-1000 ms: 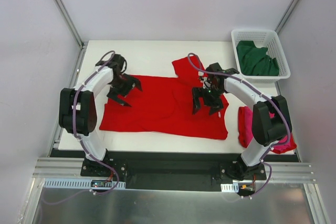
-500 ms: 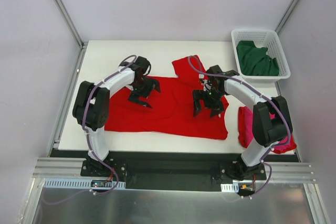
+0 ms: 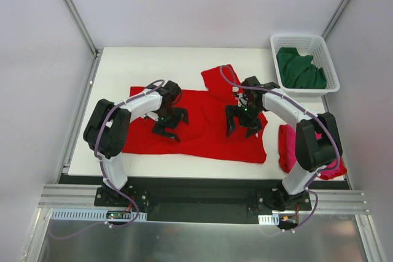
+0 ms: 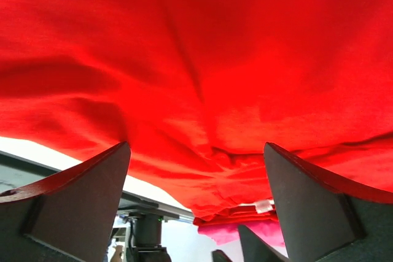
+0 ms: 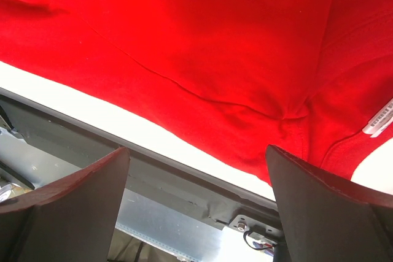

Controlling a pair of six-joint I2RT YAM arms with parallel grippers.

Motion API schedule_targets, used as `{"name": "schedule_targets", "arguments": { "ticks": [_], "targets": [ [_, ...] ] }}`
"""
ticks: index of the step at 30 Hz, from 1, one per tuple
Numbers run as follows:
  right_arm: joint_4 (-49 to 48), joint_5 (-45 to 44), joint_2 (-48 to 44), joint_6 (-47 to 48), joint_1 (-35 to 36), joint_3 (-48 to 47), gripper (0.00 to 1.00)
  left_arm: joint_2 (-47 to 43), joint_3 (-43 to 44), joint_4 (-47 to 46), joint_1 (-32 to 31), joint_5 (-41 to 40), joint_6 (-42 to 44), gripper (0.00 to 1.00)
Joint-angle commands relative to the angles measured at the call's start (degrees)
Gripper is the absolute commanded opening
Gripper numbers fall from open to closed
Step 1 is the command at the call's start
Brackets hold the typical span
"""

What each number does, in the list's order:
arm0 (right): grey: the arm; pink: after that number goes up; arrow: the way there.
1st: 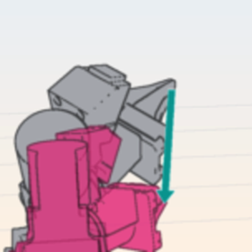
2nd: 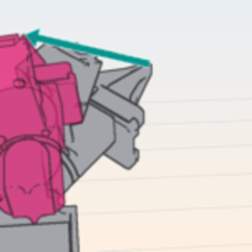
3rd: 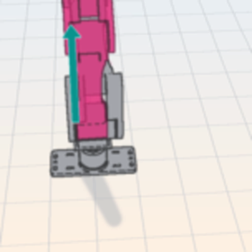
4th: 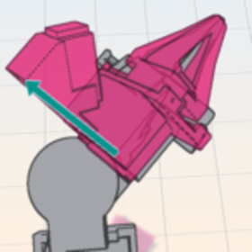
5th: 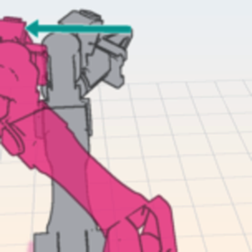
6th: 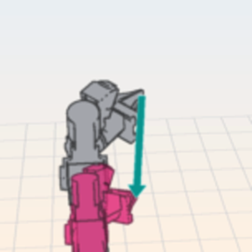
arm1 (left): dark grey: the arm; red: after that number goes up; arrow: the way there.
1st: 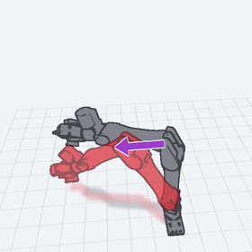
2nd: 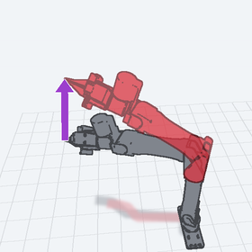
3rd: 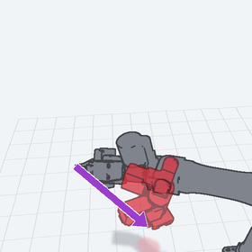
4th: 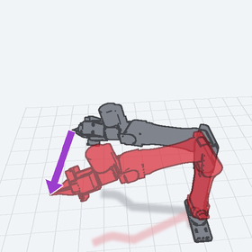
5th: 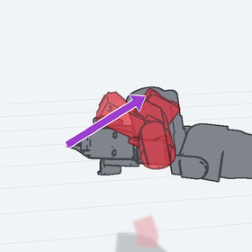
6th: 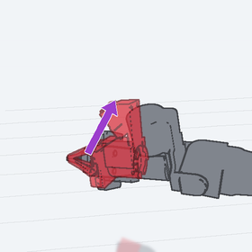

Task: Fold and stack the t-shirts

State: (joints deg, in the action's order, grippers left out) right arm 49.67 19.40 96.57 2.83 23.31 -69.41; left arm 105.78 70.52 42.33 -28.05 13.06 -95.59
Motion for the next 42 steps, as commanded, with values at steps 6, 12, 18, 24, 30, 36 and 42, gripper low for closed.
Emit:
{"name": "schedule_targets", "arguments": {
  "ticks": [6,12,18,24,30,36,42],
  "targets": [
    [0.4,1.3,-1.4,1.1,-0.3,-0.4,0.96,-3.1,-2.2,1.4,0.4,-1.8,-1.4,0.7],
    [0.4,0.9,-1.7,1.1,-0.4,-0.1,0.96,-1.9,-3.2,1.4,0.4,-1.5,-1.0,0.45],
    [0.5,0.8,-1.7,1.1,-0.5,-0.3,0.96,-0.8,-4.3,1.3,0.4,-1.5,-0.7,0.44],
    [0.5,0.6,-1.9,1.2,-0.5,-0.2,0.96,1.8,-3.1,1.1,0.4,-0.8,-0.3,0.44],
    [0.8,0.3,-2.2,1.3,-0.4,0.1,0.96,3.4,-0.9,0.8,0.5,-0.1,-0.1,0.44],
    [1.0,0.5,-1.8,1.5,-0.5,-0.1,0.96,3.6,0.9,0.8,0.5,0.2,0.1,0.45],
    [1.0,0.7,-1.4,1.5,-0.6,-0.5,0.96,4.4,1.2,0.8,0.6,0.7,0.3,0.45]
  ]
}}
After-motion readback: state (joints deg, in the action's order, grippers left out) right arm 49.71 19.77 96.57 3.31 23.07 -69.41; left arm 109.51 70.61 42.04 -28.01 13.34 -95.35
